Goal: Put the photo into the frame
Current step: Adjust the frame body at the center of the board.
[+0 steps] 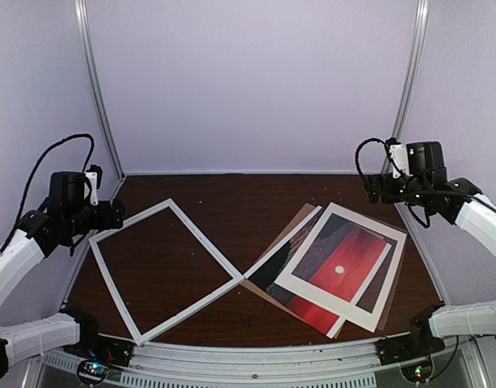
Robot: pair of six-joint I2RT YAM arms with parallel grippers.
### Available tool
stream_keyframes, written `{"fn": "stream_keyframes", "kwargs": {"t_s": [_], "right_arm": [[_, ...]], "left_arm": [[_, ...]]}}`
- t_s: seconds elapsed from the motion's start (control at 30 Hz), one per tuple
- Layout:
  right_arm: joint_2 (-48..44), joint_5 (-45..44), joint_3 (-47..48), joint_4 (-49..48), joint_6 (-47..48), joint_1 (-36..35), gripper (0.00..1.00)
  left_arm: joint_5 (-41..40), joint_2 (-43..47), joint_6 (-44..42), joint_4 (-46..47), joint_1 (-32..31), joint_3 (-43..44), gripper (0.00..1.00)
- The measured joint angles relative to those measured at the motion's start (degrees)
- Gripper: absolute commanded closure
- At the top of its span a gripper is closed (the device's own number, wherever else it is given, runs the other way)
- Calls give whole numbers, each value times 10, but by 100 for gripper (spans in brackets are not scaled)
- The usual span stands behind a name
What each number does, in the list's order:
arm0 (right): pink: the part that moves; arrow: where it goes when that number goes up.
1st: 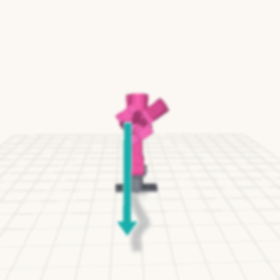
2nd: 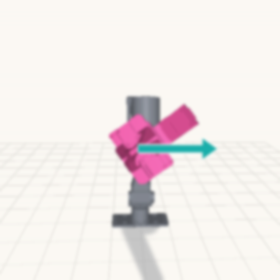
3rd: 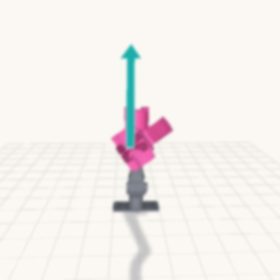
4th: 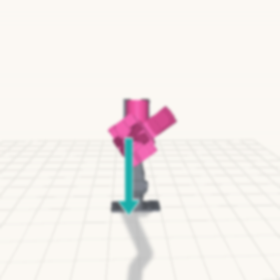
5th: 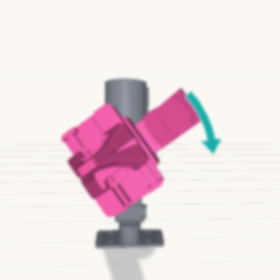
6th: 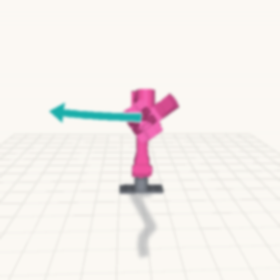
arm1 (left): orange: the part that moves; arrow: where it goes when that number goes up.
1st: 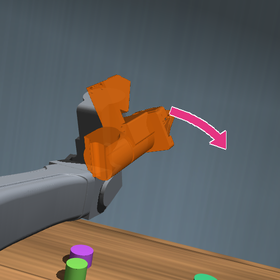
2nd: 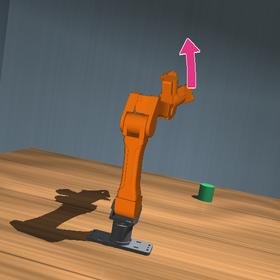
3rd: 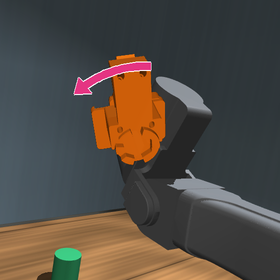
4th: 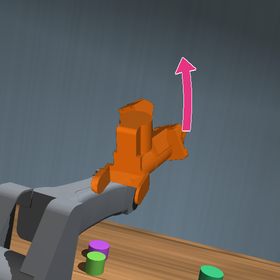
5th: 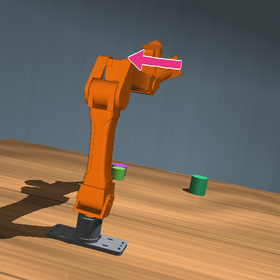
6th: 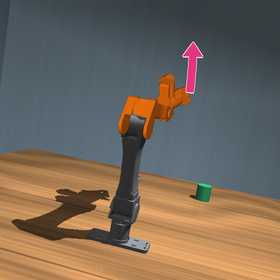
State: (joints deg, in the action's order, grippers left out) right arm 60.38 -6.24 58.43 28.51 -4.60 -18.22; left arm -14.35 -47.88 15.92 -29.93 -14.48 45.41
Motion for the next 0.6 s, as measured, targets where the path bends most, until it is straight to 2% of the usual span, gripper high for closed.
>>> {"fn": "stream_keyframes", "kwargs": {"t_s": [0.3,0.6], "right_arm": [[0,0,0,0,0,0,0],[7,0,0,5,-2,0,0]], "left_arm": [[-24,-6,10,-21,0,0,2],[-52,-41,71,-82,0,12,2]]}}
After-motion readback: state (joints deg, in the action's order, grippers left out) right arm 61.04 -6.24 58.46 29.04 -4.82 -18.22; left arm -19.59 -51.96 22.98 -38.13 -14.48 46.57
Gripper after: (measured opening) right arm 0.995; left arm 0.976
